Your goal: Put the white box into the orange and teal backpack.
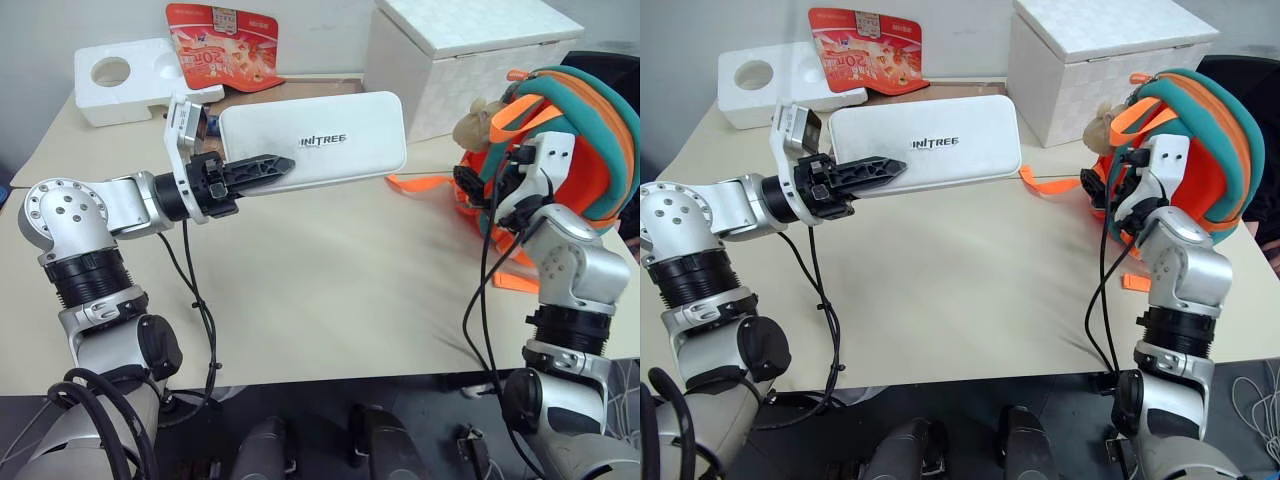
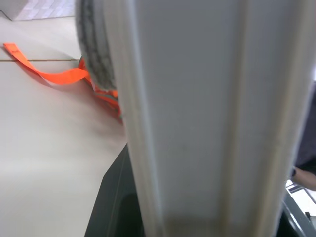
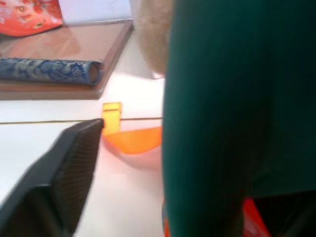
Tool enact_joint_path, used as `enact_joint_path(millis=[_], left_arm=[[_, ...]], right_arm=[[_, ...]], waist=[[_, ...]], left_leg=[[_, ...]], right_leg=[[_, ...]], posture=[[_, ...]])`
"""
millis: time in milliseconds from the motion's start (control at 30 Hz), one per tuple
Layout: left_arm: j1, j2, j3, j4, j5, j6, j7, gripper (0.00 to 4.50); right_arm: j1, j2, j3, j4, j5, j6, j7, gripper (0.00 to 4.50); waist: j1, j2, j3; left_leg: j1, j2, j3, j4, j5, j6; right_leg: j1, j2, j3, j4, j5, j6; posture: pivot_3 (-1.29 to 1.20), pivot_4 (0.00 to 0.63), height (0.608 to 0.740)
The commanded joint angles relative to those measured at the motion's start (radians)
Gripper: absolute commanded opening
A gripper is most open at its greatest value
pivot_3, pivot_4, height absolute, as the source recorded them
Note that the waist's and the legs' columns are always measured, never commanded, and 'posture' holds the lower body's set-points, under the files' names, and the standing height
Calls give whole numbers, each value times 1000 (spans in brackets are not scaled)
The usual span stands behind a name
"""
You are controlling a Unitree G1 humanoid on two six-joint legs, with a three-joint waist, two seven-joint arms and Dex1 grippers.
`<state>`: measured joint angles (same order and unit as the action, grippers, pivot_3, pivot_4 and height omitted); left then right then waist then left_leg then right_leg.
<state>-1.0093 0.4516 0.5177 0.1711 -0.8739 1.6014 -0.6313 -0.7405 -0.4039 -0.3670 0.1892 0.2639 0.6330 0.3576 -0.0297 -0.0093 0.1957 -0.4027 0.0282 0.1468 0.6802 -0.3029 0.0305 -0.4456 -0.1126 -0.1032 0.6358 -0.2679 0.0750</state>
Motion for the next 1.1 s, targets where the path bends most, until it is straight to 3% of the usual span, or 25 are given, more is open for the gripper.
enact_joint_path(millis=[33,133,267,333,533,833,1100], left_arm=[[-18,23,22,-30,-26,-58,3,1408],[-15,39,23,-25,-30,-84,0,1408],[-8,55,10,-27,-34,-121,-10,1408],[-21,64,3,-8,-26,-155,-16,1408],[-49,98,-53,65,7,-318,-85,1408],[-74,115,-184,53,10,-487,-250,1408],[-73,106,-353,41,87,-625,-388,1408]], right_arm=[[-17,-23,-9,15,45,-79,56,2826],[-1,-43,-20,-39,120,-61,133,1832],[27,-45,-84,-176,361,77,246,380],[66,-90,-69,-273,449,159,313,32],[203,-316,-23,-495,621,329,500,32],[302,-642,-256,-589,1031,560,655,32],[422,-749,-340,-584,1087,586,666,32]], waist=[[0,0,0],[0,0,0],[1,0,0],[2,0,0],[5,0,0],[20,-2,2],[40,-3,2]], left_leg=[[0,0,0,0,0,0],[0,0,0,0,0,0],[0,1,0,0,0,0],[0,1,0,0,0,0],[0,1,-1,0,0,1],[-1,1,0,0,-1,2],[-1,-1,0,3,-2,5]], right_leg=[[0,0,0,0,0,0],[0,0,0,0,0,0],[0,1,0,0,0,0],[0,1,0,0,0,0],[0,0,-1,-1,0,0],[0,1,-3,-3,0,0],[1,-1,-2,-8,1,2]], posture=[[0,150,740],[0,150,740],[0,150,740],[0,150,740],[0,150,740],[0,150,740],[0,150,740]])
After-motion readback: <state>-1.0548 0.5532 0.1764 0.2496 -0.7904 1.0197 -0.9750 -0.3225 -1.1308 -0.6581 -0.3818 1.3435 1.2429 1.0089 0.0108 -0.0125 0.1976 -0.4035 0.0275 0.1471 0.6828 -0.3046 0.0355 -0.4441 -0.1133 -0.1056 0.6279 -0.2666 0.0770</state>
